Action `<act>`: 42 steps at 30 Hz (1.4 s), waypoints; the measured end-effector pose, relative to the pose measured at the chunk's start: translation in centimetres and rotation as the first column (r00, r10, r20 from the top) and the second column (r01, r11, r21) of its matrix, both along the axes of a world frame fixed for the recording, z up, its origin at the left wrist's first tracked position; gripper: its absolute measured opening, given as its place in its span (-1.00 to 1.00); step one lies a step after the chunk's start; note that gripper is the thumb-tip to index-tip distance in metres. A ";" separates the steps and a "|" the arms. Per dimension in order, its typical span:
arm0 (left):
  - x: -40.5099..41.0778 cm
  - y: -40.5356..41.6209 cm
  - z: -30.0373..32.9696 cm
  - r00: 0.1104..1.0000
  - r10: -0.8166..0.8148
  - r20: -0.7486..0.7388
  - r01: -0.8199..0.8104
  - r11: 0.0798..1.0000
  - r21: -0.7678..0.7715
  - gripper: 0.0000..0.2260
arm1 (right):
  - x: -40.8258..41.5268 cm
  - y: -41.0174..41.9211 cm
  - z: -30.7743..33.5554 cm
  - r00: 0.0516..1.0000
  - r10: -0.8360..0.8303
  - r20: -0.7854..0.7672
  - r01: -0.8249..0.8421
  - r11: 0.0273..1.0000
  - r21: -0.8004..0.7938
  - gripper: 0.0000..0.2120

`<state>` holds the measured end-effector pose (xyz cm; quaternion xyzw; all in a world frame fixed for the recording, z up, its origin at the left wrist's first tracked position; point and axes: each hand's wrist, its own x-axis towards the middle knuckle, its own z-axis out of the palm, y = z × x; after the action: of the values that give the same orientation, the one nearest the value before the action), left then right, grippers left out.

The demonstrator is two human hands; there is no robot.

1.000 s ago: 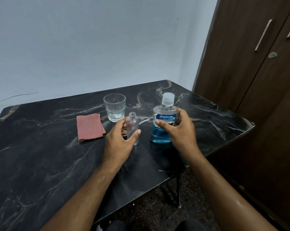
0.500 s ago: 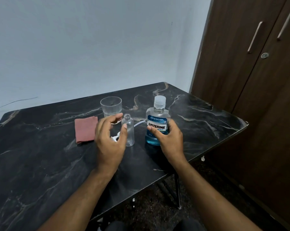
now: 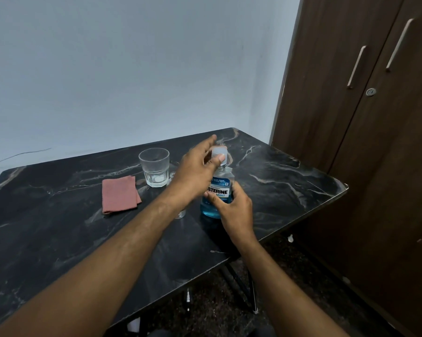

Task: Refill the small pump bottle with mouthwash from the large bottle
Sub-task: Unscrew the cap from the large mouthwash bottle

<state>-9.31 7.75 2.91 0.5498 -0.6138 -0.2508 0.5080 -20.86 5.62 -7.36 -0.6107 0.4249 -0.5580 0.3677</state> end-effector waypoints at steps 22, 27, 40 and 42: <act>0.9 -0.5 0.4 0.997 0.022 -0.072 -0.025 0.999 -0.041 -0.34 | 0.0 -0.1 -0.3 1.000 0.008 -0.009 -0.008 1.000 -0.001 -0.66; 1.0 -0.3 1.5 0.985 0.053 -0.166 -0.073 0.990 -0.118 -0.40 | 0.0 0.0 -0.2 1.000 0.001 -0.021 -0.001 1.000 0.003 -0.65; 6.6 4.8 -0.8 0.905 0.117 -0.410 -0.170 0.981 -0.095 -0.63 | 0.0 0.0 -0.3 1.000 0.004 -0.028 -0.004 1.000 0.000 -0.63; 8.0 6.1 -2.4 0.920 0.195 -0.340 -0.225 0.973 -0.053 -0.66 | 0.0 0.1 -0.2 1.000 0.006 -0.021 -0.006 1.000 0.002 -0.64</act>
<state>-1.32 13.84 0.49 0.5386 -0.4675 -0.2557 0.6527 -20.88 5.70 -7.57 -0.6175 0.4275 -0.5499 0.3656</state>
